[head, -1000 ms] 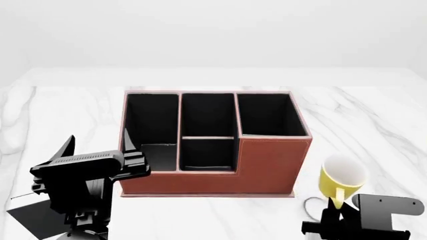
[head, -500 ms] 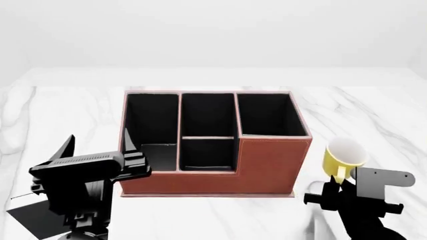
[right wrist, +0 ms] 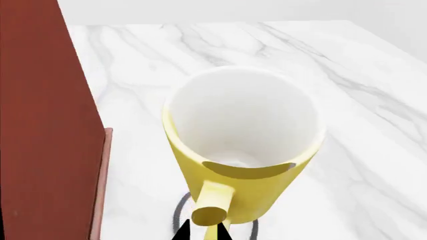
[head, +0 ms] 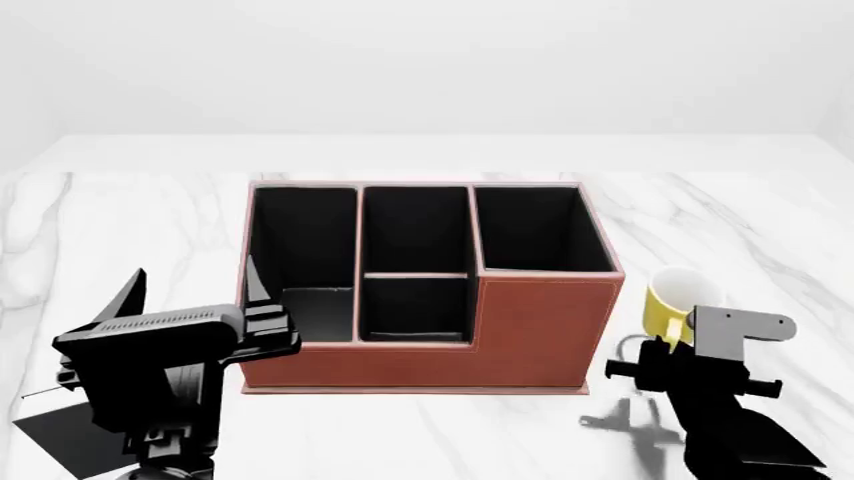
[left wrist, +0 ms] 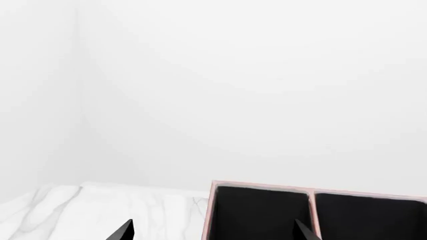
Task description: Pick up the yellow and white mug and place it to the right of the caddy.
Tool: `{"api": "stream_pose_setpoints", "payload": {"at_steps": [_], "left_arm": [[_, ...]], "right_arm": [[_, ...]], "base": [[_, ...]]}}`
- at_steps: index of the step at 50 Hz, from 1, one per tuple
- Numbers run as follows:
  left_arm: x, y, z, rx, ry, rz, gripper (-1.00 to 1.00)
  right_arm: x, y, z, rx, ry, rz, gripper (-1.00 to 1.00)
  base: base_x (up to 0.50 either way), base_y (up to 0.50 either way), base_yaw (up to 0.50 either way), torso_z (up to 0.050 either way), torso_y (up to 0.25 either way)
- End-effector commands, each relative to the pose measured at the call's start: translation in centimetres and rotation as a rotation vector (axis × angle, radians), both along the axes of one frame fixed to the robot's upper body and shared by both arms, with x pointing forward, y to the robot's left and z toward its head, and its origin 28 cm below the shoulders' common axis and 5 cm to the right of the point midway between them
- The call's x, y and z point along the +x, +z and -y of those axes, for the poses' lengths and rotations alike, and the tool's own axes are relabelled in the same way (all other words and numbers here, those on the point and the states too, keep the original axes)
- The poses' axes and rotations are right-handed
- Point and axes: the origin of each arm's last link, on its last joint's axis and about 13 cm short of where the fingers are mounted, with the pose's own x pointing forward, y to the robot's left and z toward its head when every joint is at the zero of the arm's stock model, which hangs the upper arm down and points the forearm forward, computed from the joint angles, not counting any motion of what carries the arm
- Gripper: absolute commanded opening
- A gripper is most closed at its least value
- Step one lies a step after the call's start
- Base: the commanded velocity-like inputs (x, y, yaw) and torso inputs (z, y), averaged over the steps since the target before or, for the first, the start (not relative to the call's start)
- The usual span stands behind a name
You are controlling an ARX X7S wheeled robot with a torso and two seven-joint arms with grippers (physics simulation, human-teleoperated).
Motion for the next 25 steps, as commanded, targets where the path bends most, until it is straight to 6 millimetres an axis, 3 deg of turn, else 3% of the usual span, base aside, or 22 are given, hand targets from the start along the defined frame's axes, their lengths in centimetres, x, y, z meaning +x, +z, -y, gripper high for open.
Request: {"api": "stream_pose_setpoints", "payload": {"at_steps": [1,25], "left_arm": [[0.0,0.0,0.0,0.001,-0.003,0.001,1.00],[-0.1,0.2,0.1,0.000,-0.009,0.006,1.00]], "right_arm": [[1.5,-0.5,0.7,-0.009,-0.009,-0.014,-1.00],[1.4,-2.9,1.0,0.030,0.000,-0.094,-1.00]], "base": [[0.00,0.00,0.00,0.000,0.000],[0.00,0.00,0.00,0.000,0.000]]}}
